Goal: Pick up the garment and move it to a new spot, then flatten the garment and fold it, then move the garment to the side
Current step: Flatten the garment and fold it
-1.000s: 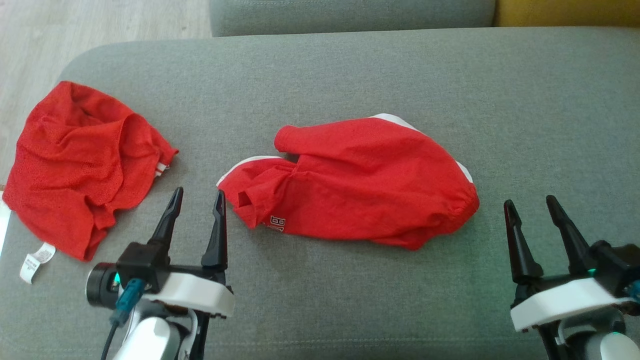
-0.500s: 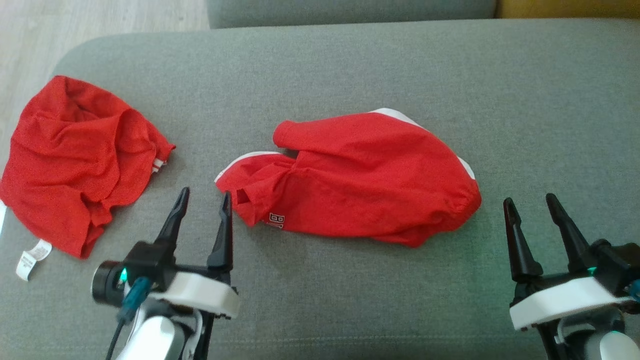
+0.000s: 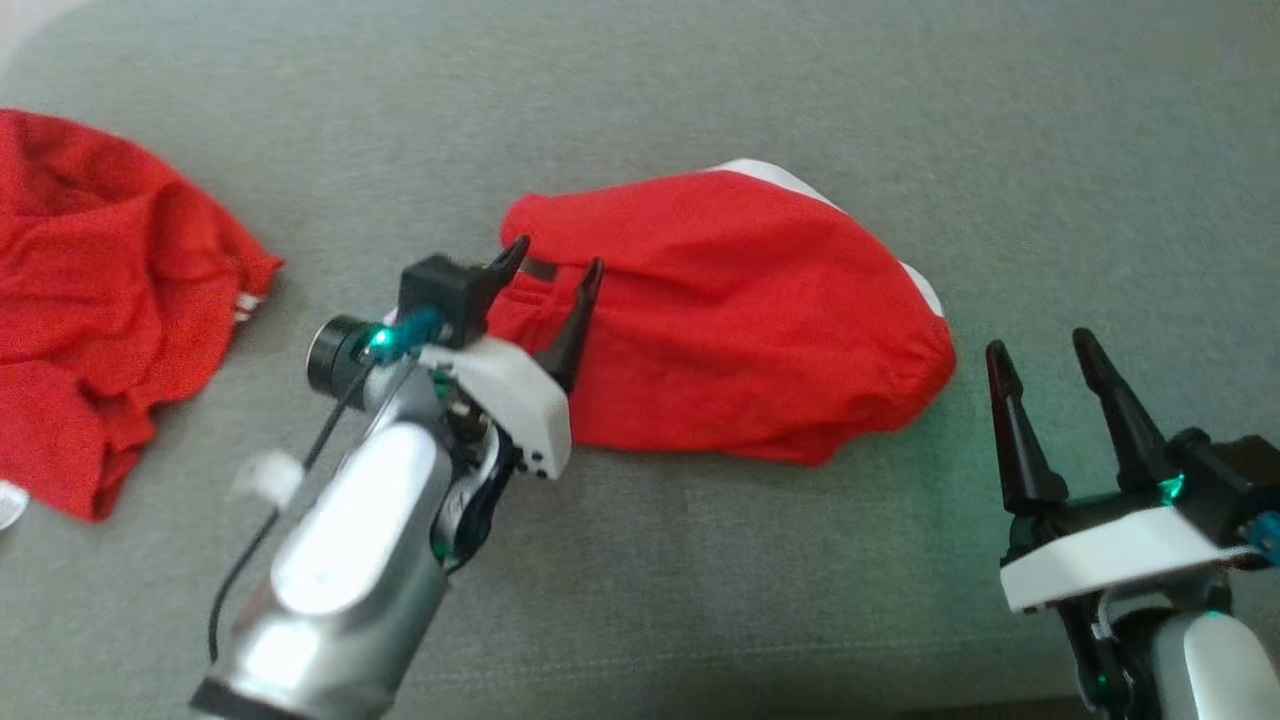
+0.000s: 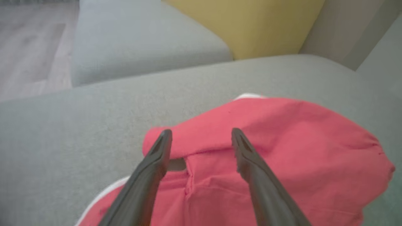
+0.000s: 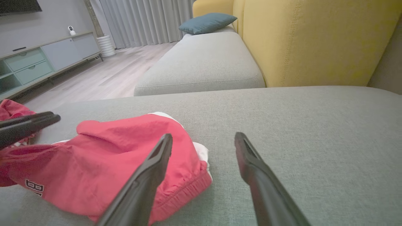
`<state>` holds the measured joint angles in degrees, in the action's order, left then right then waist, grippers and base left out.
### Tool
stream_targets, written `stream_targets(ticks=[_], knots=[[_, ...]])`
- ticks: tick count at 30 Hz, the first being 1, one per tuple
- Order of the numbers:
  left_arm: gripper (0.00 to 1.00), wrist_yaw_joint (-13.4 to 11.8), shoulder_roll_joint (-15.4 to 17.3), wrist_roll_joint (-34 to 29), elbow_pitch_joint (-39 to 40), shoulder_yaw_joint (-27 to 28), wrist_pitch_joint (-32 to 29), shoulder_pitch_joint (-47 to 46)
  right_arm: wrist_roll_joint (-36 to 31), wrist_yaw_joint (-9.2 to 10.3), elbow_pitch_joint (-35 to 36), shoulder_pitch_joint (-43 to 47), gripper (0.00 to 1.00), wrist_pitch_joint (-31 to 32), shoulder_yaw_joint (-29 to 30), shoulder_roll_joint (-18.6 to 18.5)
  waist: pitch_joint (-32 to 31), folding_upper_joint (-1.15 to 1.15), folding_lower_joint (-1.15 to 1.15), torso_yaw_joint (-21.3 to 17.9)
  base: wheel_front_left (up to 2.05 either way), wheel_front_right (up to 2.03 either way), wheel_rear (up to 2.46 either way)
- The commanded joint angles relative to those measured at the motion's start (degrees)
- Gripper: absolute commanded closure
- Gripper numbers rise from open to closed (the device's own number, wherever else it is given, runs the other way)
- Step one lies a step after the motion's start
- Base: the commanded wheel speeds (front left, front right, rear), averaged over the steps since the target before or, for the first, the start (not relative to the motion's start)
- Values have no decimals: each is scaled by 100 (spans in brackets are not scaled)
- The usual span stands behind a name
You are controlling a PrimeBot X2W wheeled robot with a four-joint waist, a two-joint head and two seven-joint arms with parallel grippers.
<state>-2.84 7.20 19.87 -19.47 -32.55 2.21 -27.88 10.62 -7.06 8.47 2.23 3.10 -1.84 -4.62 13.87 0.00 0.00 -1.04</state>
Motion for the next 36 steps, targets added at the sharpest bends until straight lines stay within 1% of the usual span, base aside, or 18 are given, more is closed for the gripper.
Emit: stream_targets(ticks=[1,4,8,9,10,11,13,16,20,22,25,28,30,33,34,35,36], knots=[[0,87,39,58,-106,179,-98,-320,37,-43,167,-183,0,-28,-145,-89,162,0,0,-174,0,0,0],[0,230,-47,186,-826,179,-326,-675,84,-43,85,-243,0,-78,-154,-74,265,0,0,-299,0,0,0],[0,285,-129,351,-1639,221,-609,-954,124,-43,-22,-277,0,-125,-138,-49,330,0,0,-386,0,0,0],[16,306,-151,394,-1773,230,-623,-988,130,-43,-42,-283,0,-135,-137,-44,337,0,0,-396,0,0,0],[93,344,-179,478,-1878,262,-621,-997,134,-43,-58,-290,0,-145,-138,-40,341,0,0,-404,0,0,0],[100,353,-214,560,-1978,313,-475,-990,146,-43,-86,-292,0,-163,-128,-31,334,0,0,-404,0,0,0],[100,293,-230,608,-1973,374,-260,-902,159,-43,-110,-284,0,-172,-109,-23,317,0,0,-385,0,0,0],[100,197,-224,670,-1761,445,66,-570,172,-43,-156,-249,0,-165,-73,-8,263,0,0,-322,0,0,0],[100,6,-150,711,-1197,456,332,183,161,-43,-186,-206,0,-142,-36,5,188,0,0,-198,0,0,0],[100,-130,-100,725,-873,464,413,585,150,-43,-201,-198,0,-123,-19,8,149,0,0,-145,0,0,0],[100,-323,-89,770,-388,437,444,1170,136,-43,-222,-186,0,-93,-6,-4,92,0,0,-71,0,0,0],[100,-458,-113,823,-27,383,421,1597,120,-43,-226,-170,0,-56,21,-15,51,0,0,-15,0,0,0],[100,-520,-138,867,82,342,366,1777,111,-43,-226,-168,0,-26,29,-26,21,0,0,3,0,0,0],[100,-538,-192,945,96,256,291,1939,80,-43,-220,-164,0,15,38,-43,-34,0,0,6,0,0,0],[82,-565,-206,938,103,243,339,1970,69,-43,-212,-158,0,24,41,-46,-59,0,0,6,0,0,0],[0,-605,-212,891,106,219,399,1985,58,-43,-201,-149,0,35,50,-48,-85,0,0,8,0,0,0],[0,-637,-213,824,125,192,490,1985,46,-43,-184,-141,0,46,60,-48,-112,0,0,12,0,0,0]])
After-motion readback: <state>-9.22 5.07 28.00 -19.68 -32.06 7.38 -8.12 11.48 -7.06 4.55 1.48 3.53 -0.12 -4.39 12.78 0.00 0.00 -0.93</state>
